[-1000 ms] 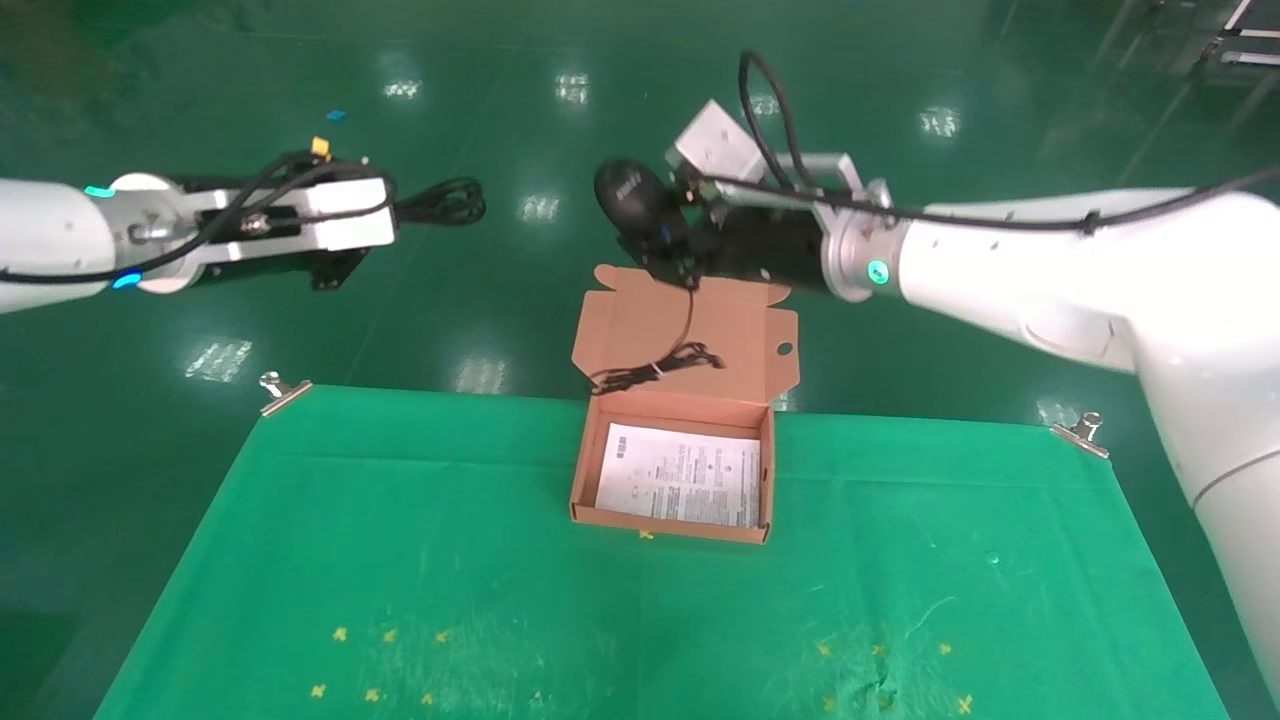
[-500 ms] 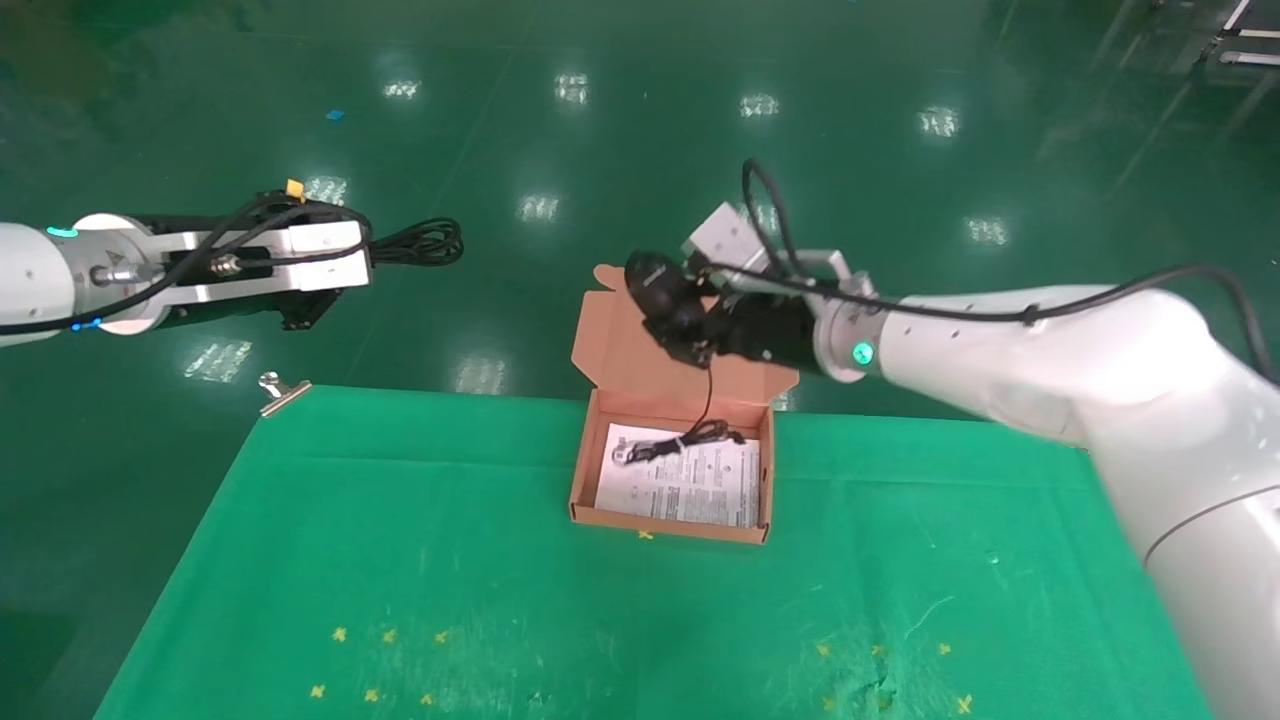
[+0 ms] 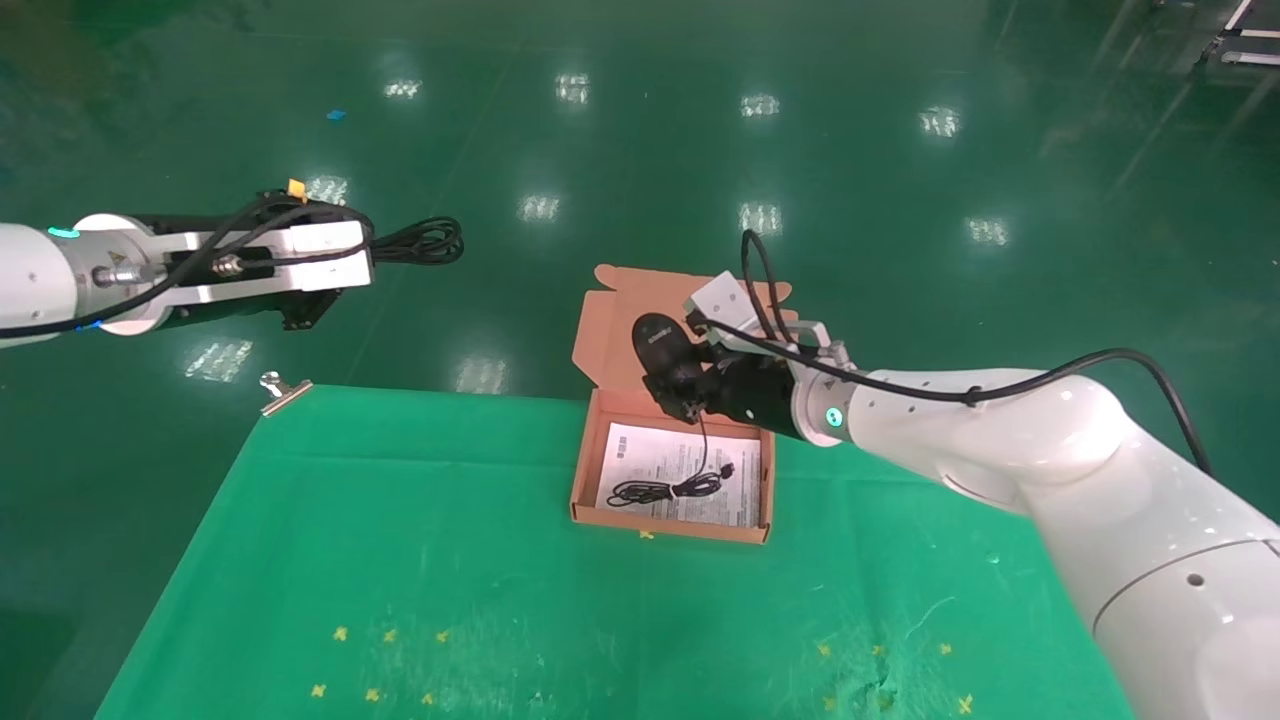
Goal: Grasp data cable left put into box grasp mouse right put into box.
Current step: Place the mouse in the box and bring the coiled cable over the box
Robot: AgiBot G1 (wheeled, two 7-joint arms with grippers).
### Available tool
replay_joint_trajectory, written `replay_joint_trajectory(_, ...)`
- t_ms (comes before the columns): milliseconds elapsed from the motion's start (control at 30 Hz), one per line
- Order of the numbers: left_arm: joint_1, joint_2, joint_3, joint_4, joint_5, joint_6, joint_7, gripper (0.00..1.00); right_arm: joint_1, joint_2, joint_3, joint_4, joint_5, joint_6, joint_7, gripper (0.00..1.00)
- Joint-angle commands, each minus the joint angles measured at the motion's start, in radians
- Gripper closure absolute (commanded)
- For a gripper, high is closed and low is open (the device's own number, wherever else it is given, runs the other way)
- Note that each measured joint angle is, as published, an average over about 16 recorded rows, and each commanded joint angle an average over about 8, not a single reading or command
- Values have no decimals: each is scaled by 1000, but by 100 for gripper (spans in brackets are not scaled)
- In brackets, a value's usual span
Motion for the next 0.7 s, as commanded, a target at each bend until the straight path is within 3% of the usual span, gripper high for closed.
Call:
replay_joint_trajectory(33, 0, 0, 0, -1, 1, 0, -1, 100, -4, -1, -21, -1, 5, 11, 20, 55)
replay_joint_trajectory(167, 1, -1, 0, -2, 1, 1, -1, 100, -7, -1, -37, -2, 10, 18, 29, 5)
replay_joint_trajectory(200, 1, -1, 0, -3, 1, 1, -1, 100, -7, -1, -40, -3, 11, 20, 30, 0)
replay_joint_trajectory(700, 12, 18, 6, -3, -6, -9, 8, 100, -11, 30, -37, 39, 25, 14, 33, 0)
